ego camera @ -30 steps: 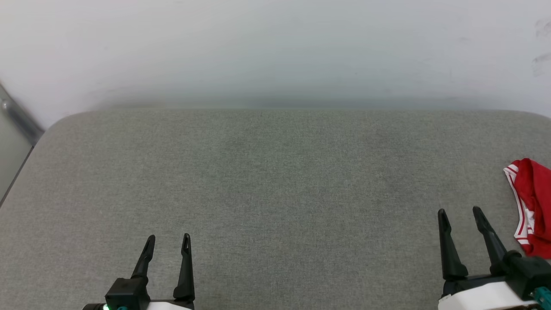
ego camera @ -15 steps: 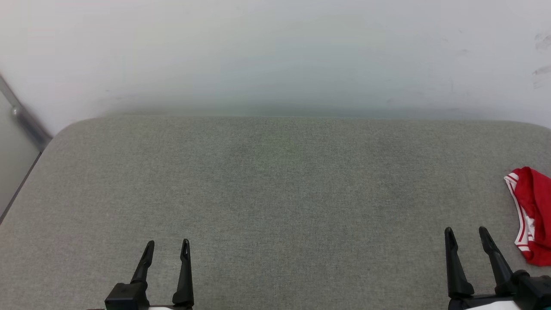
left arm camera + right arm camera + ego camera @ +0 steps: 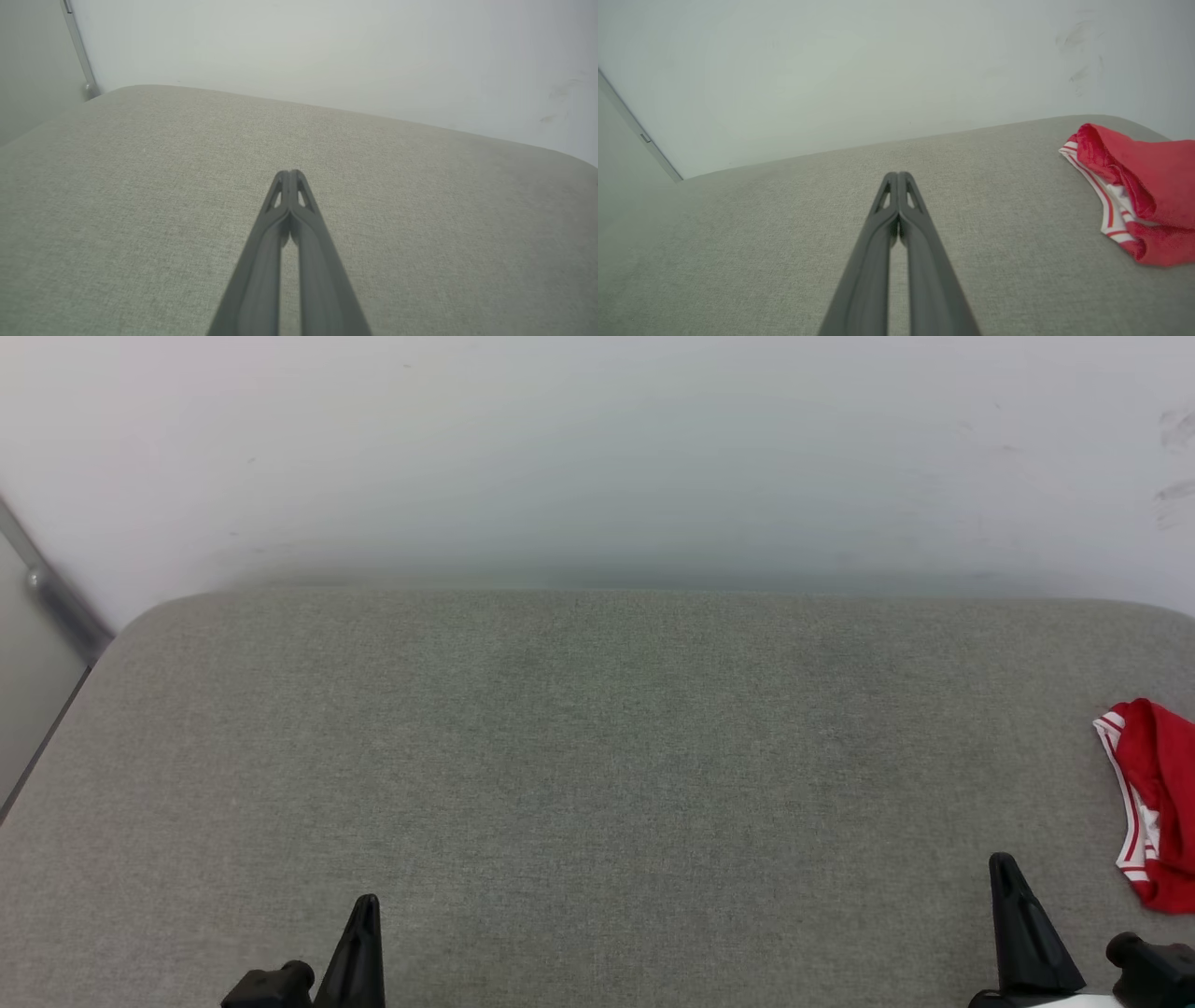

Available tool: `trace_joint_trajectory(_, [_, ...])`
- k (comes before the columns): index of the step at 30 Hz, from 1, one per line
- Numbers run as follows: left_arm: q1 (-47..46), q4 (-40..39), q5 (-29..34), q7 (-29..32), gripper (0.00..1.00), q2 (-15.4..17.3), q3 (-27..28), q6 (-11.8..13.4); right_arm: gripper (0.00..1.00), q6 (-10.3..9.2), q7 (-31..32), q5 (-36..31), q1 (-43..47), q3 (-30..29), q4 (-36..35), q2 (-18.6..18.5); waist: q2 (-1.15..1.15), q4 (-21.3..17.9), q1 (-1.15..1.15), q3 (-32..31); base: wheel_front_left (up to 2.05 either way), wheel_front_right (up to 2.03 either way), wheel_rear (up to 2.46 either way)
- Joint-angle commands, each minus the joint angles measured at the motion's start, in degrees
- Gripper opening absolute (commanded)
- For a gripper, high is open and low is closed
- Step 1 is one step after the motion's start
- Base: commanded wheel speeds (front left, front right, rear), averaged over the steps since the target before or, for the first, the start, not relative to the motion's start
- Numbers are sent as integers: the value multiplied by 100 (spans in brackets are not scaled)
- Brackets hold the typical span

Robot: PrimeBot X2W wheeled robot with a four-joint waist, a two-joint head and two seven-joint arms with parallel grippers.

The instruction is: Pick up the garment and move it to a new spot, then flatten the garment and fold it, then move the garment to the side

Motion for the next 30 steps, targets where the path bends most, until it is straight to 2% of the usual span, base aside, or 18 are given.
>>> trace_joint_trajectory(1, [-166, -61, -333, 58, 0, 21, 41, -37, 0, 0, 60, 323, -129, -9, -43, -16, 0, -7, 0, 4, 0, 0, 0])
trace_joint_trajectory(30, [-675, 229, -3110, 670, 0, 91, 272, -299, 0, 0, 704, 2978, -623, -49, 290, -57, 0, -94, 0, 58, 0, 0, 0])
